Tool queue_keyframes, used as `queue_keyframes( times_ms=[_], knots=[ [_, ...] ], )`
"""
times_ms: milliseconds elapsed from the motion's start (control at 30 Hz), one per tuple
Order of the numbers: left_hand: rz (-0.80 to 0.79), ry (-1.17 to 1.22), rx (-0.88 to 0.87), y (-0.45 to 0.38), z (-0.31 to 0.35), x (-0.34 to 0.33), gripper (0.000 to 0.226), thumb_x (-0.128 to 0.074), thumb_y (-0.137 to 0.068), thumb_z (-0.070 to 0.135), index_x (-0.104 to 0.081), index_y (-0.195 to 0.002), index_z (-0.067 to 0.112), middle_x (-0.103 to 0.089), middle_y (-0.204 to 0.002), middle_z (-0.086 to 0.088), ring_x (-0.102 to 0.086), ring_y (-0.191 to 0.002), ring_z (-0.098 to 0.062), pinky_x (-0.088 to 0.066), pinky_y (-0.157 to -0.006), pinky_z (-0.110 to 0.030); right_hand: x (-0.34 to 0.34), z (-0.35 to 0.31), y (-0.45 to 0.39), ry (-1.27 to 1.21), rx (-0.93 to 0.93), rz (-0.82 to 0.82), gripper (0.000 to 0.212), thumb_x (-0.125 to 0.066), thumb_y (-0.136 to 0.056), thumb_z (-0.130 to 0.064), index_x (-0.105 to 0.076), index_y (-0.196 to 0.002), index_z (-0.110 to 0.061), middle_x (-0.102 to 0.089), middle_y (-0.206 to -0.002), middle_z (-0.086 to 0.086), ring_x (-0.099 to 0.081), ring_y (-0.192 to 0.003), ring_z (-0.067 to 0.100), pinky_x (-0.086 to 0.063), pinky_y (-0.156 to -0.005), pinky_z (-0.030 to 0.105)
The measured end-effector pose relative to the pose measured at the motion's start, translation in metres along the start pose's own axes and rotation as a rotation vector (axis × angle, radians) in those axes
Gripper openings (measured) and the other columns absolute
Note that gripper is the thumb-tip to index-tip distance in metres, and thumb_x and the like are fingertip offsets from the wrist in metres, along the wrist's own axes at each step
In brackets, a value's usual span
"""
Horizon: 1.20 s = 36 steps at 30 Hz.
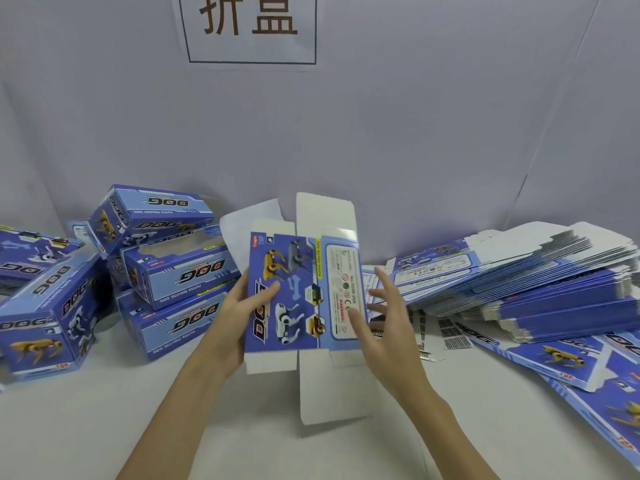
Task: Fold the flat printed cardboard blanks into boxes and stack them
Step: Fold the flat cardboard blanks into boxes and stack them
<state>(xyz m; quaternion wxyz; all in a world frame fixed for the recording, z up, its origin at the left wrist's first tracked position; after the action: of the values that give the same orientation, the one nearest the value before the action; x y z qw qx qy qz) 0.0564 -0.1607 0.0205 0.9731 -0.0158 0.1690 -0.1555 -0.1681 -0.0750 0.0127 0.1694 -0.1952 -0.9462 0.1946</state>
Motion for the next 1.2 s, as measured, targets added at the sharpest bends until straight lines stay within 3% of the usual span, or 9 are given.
queue_keyframes(
  times_ms=[167, 233, 300, 367, 433, 633, 767, 1067, 1200],
  knots=[
    [-0.354, 0.235, 0.051, 0.01, 0.006, -0.026, 0.09, -0.072, -0.068, 0.085, -0.056, -0.146, 0.043, -0.054, -0.153, 0.0, -0.053, -0.139, -0.024, -0.05, -0.106, -0.048, -0.032, -0.01, 0.013, -0.322, -0.193, -0.216, 0.058, -0.052, -0.095, -0.055, -0.038, -0.151, -0.051, -0.061, -0.142, -0.014, -0.064, -0.123, 0.0, -0.051, -0.097, 0.019],
    [-0.315, 0.053, 0.003, 0.004, -0.006, -0.037, 0.118, -0.08, -0.046, 0.089, -0.047, -0.15, 0.046, -0.046, -0.16, -0.005, -0.06, -0.132, -0.017, -0.058, -0.094, -0.041, -0.045, -0.016, 0.02, -0.32, -0.2, -0.242, 0.043, -0.05, -0.105, -0.043, -0.041, -0.147, -0.046, -0.065, -0.138, -0.018, -0.065, -0.12, -0.003, -0.049, -0.098, 0.017],
    [-0.276, 0.049, 0.006, 0.01, -0.028, -0.034, 0.137, -0.085, -0.047, 0.081, -0.038, -0.158, 0.014, -0.037, -0.159, -0.03, -0.075, -0.09, -0.008, -0.059, -0.064, -0.021, -0.06, -0.023, 0.031, -0.309, -0.165, -0.327, 0.045, -0.046, -0.106, -0.041, -0.039, -0.151, -0.041, -0.063, -0.134, -0.03, -0.059, -0.119, -0.016, -0.045, -0.093, 0.005],
    [-0.159, 0.041, 0.027, 0.001, -0.037, -0.032, 0.104, -0.07, -0.082, 0.07, -0.035, -0.156, 0.005, -0.048, -0.15, -0.032, -0.075, -0.087, -0.014, -0.06, -0.062, -0.025, -0.069, -0.027, 0.039, -0.272, -0.145, -0.382, 0.046, -0.044, -0.106, -0.047, -0.038, -0.152, -0.046, -0.053, -0.138, -0.043, -0.046, -0.128, -0.025, -0.039, -0.104, 0.004],
    [-0.056, 0.002, 0.06, -0.008, -0.035, -0.03, 0.098, -0.069, -0.075, 0.076, -0.038, -0.153, 0.025, -0.07, -0.131, -0.015, -0.075, -0.103, -0.029, -0.063, -0.075, -0.04, -0.065, -0.032, 0.037, -0.236, -0.133, -0.38, 0.037, -0.049, -0.11, -0.045, -0.05, -0.147, -0.045, -0.056, -0.143, -0.034, -0.047, -0.136, -0.014, -0.04, -0.115, 0.019],
    [0.022, -0.075, 0.063, -0.015, -0.033, -0.006, 0.075, -0.093, -0.066, 0.033, -0.062, -0.133, 0.02, -0.078, -0.115, -0.011, -0.077, -0.102, -0.031, -0.064, -0.079, -0.039, -0.02, -0.024, 0.015, -0.415, -0.215, -0.192, 0.032, -0.077, -0.089, -0.022, -0.071, -0.117, -0.008, -0.08, -0.105, 0.009, -0.079, -0.095, 0.026, -0.064, -0.078, 0.036],
    [-0.128, -0.32, 0.008, -0.012, -0.031, -0.002, 0.048, -0.087, -0.081, 0.026, -0.068, -0.125, 0.029, -0.078, -0.116, 0.001, -0.077, -0.102, -0.024, -0.064, -0.075, -0.032, 0.024, 0.014, -0.006, -0.84, -0.547, 0.077, 0.049, -0.042, -0.111, -0.042, -0.068, -0.132, -0.007, -0.074, -0.124, 0.017, -0.07, -0.112, 0.038, -0.053, -0.097, 0.052],
    [-0.276, -0.856, -0.052, -0.006, -0.035, -0.015, 0.079, -0.081, -0.085, 0.048, -0.039, -0.152, 0.046, -0.057, -0.138, 0.025, -0.062, -0.117, 0.004, -0.054, -0.09, -0.014, 0.041, 0.023, -0.009, -0.52, -0.569, -0.171, 0.048, -0.069, -0.086, -0.056, -0.079, -0.109, -0.015, -0.08, -0.111, 0.011, -0.079, -0.096, 0.029, -0.065, -0.068, 0.032],
    [-0.286, -1.047, -0.107, -0.006, -0.036, -0.016, 0.081, -0.071, -0.093, 0.05, -0.026, -0.16, 0.041, -0.043, -0.142, 0.021, -0.046, -0.131, -0.001, -0.044, -0.108, -0.026, 0.032, 0.013, -0.007, -0.43, -0.52, -0.257, 0.04, -0.071, -0.087, -0.054, -0.08, -0.101, -0.017, -0.081, -0.109, 0.011, -0.08, -0.094, 0.028, -0.062, -0.065, 0.026]
  ],
)
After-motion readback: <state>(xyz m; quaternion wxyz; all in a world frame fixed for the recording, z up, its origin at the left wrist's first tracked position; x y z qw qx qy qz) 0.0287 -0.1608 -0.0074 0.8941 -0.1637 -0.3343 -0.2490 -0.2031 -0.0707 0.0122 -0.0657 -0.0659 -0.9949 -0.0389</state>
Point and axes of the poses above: each hand's wrist, its own y-axis away from the middle knuckle, its own x-axis out of the back of the hand, z = x × y, the point moved 6 cm from there along -y, towards the middle knuckle
